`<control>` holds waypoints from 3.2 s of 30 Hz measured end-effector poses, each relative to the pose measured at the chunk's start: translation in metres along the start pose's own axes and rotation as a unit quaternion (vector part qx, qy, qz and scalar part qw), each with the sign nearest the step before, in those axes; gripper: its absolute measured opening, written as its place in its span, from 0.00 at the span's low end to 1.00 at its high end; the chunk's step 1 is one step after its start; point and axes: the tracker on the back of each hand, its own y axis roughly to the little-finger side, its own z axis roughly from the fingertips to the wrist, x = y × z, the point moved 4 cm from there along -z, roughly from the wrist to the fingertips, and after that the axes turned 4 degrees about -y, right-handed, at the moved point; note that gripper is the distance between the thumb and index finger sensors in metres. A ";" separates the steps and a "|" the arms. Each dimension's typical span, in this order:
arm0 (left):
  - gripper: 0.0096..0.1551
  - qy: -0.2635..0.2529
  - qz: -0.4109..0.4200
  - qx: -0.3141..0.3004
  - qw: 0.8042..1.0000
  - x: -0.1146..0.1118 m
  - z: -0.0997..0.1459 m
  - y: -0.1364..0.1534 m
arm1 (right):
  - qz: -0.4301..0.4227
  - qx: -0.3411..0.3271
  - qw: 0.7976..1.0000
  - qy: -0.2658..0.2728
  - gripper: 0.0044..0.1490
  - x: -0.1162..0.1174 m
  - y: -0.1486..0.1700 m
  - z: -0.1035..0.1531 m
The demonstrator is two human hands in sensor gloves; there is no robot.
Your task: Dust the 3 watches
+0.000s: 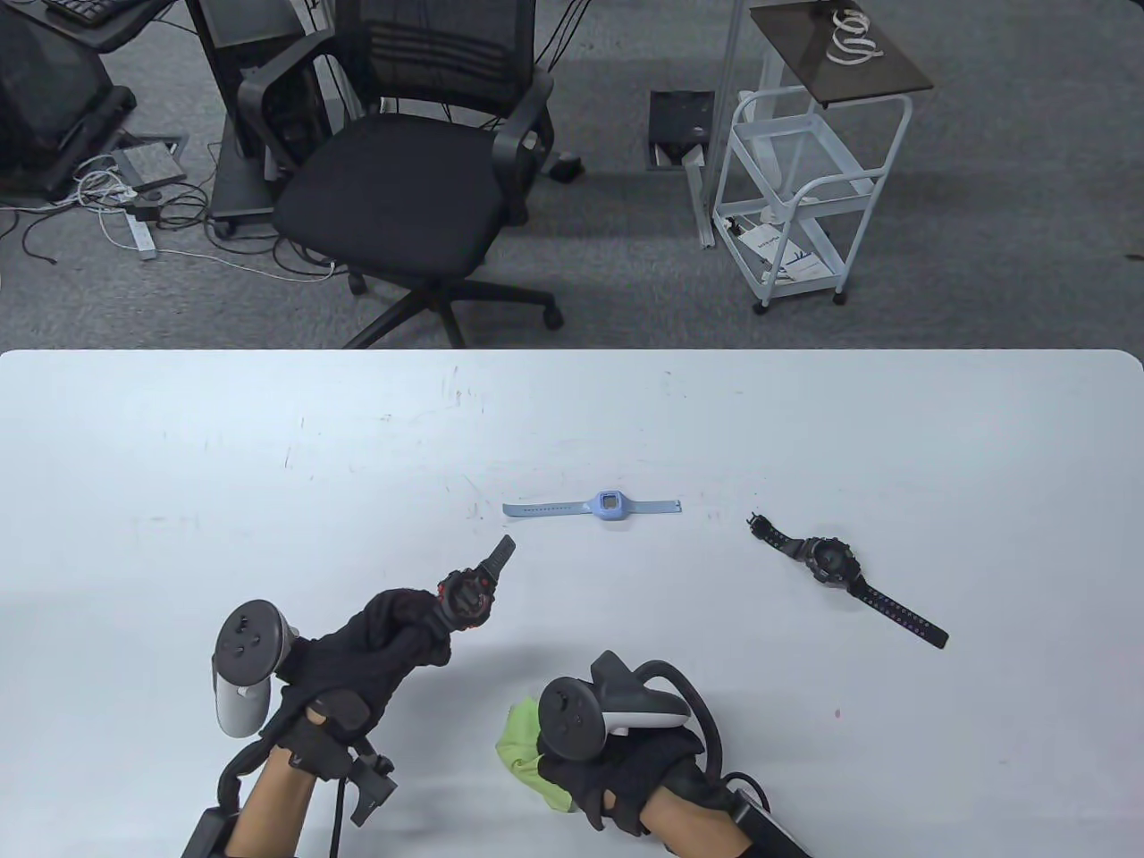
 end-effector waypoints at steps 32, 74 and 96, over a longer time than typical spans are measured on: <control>0.27 0.102 -0.020 -0.020 0.994 -0.094 0.000 0.001 | -0.590 -0.221 0.728 0.270 0.40 -0.036 0.091 0.048; 0.31 0.268 -0.572 -0.106 0.768 -0.184 0.019 0.017 | -0.633 -0.200 0.678 0.315 0.29 -0.042 0.133 0.078; 0.22 0.082 -0.119 0.014 0.989 -0.048 -0.003 0.014 | -0.649 -0.260 0.641 0.318 0.28 -0.050 0.132 0.085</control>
